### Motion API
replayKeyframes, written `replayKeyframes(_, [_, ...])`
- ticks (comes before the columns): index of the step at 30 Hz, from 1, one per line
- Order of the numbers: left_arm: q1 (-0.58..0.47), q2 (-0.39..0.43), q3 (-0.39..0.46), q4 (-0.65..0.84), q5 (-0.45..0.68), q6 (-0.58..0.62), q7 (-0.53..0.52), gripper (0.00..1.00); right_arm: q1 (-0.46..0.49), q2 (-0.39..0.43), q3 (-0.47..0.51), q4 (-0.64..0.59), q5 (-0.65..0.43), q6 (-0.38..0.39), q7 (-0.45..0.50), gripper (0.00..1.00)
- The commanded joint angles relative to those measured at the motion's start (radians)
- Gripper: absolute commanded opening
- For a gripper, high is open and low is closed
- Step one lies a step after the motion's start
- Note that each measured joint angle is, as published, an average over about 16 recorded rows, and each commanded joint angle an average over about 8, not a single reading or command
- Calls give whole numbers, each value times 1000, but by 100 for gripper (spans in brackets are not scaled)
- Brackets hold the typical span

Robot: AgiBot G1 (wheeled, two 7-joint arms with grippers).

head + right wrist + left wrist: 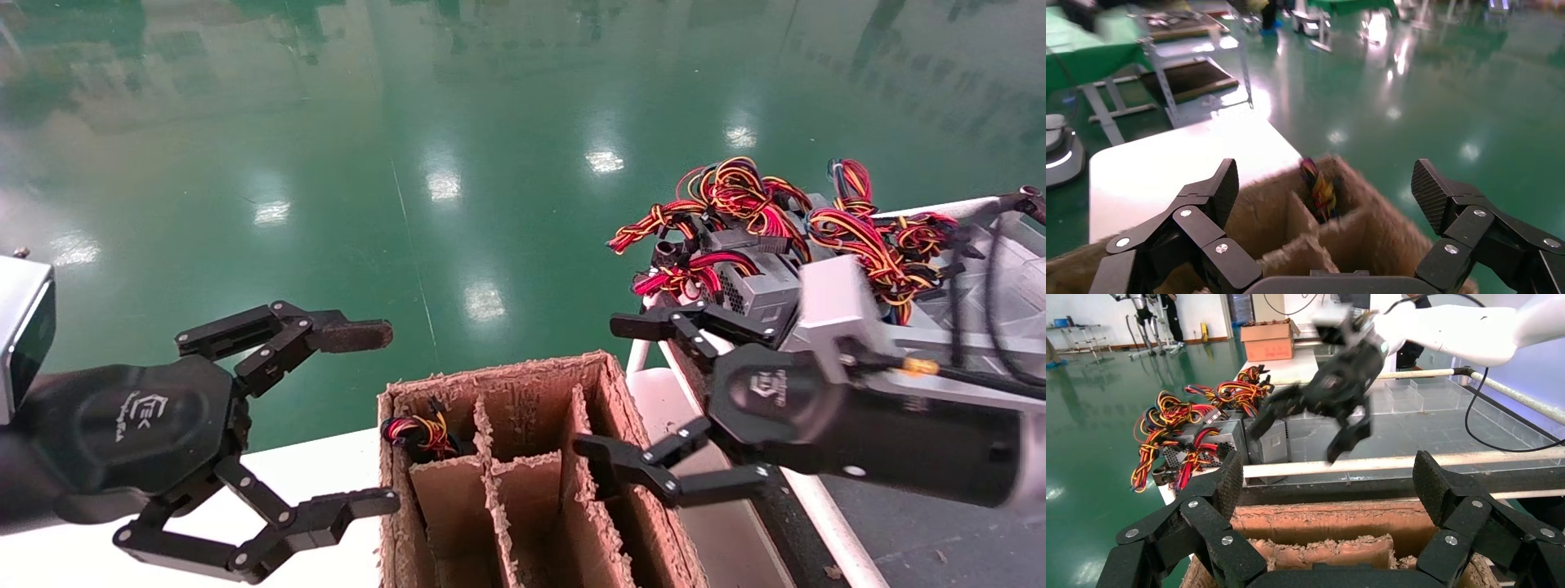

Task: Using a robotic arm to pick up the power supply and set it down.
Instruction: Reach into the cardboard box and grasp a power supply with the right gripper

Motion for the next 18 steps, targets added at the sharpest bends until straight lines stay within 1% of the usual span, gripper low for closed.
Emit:
replayKeyframes(1, [0,0,0,0,0,0,0,100,4,-13,-11,-10,-18,13,7,100])
replayKeyframes(5, [0,0,0,0,0,0,0,100,53,-91,-65,-86,-81,28,42,100])
replayKeyframes(9, [0,0,0,0,0,0,0,100,99,-172,-115,-179,-137,27,52,100])
replayKeyframes(13, [0,0,0,0,0,0,0,100,136,-253,-154,-280,-176,21,40,100])
replayKeyframes(18, [0,0,0,0,0,0,0,100,167,-341,-183,-400,-198,4,5,100])
